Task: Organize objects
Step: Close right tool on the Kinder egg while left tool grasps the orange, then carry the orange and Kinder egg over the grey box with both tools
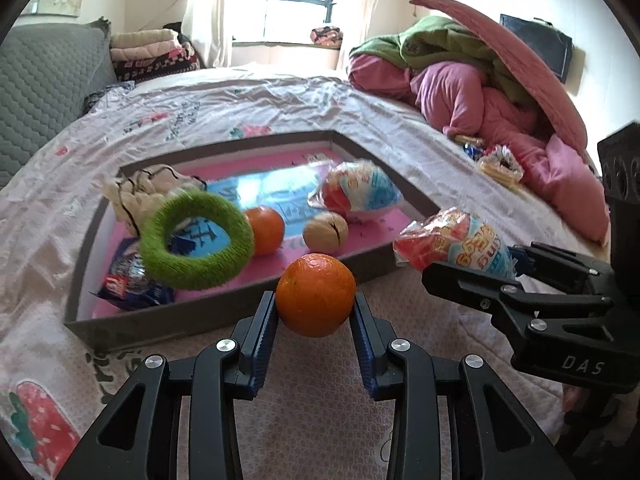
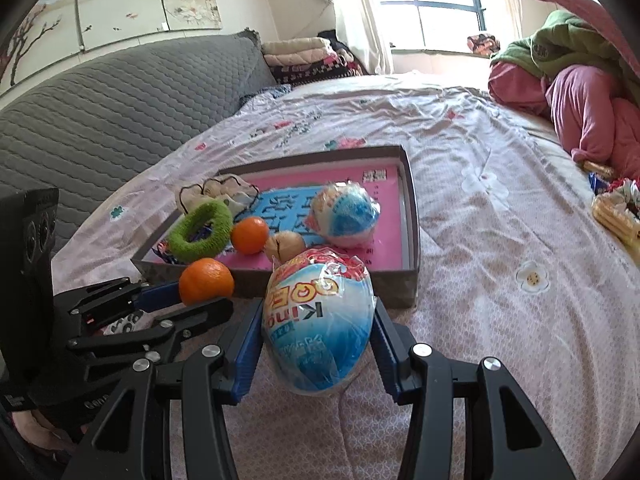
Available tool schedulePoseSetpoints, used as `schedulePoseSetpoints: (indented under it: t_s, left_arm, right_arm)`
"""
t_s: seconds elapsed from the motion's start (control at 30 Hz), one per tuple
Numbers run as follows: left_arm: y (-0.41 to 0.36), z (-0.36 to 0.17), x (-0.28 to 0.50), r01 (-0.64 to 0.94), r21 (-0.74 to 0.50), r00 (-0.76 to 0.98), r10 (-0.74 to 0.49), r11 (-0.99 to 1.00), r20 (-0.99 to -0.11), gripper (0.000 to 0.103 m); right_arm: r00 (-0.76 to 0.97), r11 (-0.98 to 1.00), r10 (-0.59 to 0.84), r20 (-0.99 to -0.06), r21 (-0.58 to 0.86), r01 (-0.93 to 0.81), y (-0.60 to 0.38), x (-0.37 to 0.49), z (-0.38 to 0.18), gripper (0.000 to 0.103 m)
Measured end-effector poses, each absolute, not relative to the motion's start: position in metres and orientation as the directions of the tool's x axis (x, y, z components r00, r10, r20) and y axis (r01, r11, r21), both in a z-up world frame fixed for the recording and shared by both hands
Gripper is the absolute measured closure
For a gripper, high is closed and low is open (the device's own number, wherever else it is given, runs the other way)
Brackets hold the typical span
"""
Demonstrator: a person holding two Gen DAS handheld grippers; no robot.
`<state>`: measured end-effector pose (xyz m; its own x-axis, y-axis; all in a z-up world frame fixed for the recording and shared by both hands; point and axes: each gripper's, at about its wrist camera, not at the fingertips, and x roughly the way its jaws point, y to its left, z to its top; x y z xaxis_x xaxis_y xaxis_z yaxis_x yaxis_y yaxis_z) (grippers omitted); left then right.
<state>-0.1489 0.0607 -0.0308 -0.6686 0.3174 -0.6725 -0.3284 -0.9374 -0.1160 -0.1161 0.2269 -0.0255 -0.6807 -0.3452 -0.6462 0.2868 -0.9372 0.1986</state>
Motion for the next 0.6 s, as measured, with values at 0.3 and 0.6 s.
schedulePoseSetpoints:
  t_s: [0.3, 0.6]
  left_arm:
    - [0.044, -0.014, -0.143, -0.293, -0.105, -0.71, 0.289, -0.95, -0.642, 0.066]
    - [0.024, 0.002, -0.139, -0.245, -0.098, -0.751, 0.253, -0.965, -0.609, 0.066]
  right_arm:
    - [-0.706, -0.93, -0.364, -0.607, 0.191, 0.315, 0.224, -0.11, -0.015, 0.053]
    - [-0.734, -0.917, -0.394, -0.553, 0.181, 0.356, 0.217, -0.104, -0.004, 0.053]
